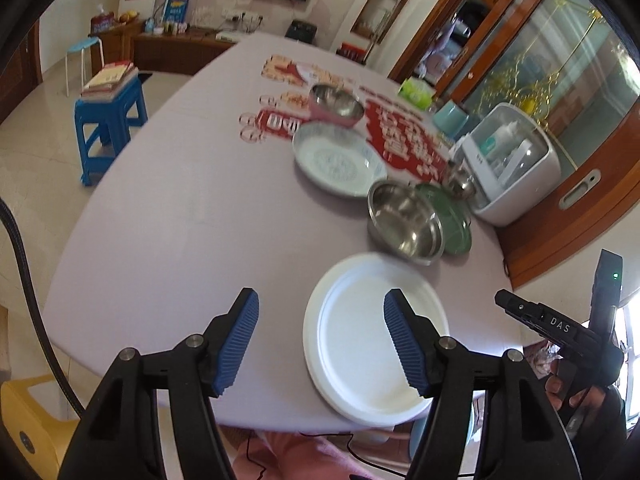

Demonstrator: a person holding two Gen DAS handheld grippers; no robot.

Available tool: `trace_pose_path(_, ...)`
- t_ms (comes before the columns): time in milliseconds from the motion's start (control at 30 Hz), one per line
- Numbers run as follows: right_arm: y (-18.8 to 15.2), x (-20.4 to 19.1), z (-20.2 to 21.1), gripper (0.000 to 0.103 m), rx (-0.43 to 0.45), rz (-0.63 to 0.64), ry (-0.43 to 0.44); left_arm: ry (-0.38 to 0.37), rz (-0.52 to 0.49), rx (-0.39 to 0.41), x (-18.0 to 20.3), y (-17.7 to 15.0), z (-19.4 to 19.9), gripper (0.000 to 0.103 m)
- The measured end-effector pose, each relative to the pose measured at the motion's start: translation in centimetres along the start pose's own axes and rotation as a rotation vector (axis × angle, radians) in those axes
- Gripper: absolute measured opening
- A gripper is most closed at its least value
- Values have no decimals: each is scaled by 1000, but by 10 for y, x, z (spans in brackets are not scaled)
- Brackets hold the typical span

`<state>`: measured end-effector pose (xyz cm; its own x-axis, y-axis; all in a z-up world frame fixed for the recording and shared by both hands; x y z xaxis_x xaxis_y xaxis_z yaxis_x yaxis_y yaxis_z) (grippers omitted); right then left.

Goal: Organize plates and bowls

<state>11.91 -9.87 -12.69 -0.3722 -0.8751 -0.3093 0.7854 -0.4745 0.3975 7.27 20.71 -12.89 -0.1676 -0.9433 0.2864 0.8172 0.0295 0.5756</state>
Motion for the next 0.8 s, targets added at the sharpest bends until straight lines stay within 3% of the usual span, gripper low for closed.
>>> trace_pose_path(300, 48, -29, -6, 54, 20, 52, 77, 28, 36, 82, -1, 43, 9, 67)
trace_pose_path(800, 143, -67, -38, 58, 34, 143, 172, 98, 20, 115, 0, 121, -24, 75)
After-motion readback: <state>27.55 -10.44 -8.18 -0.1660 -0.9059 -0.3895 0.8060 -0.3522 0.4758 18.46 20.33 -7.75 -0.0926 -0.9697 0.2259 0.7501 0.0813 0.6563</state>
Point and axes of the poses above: each gripper's, at about its wrist camera, not at the fingertips, and z roughly against the way its jaws point, x to its right, y to its top, the point moved 6 cm from there along -z, roughly the way its jaws point, and after that the axes turned 11 degrees about -z, right-handed, at the moved point
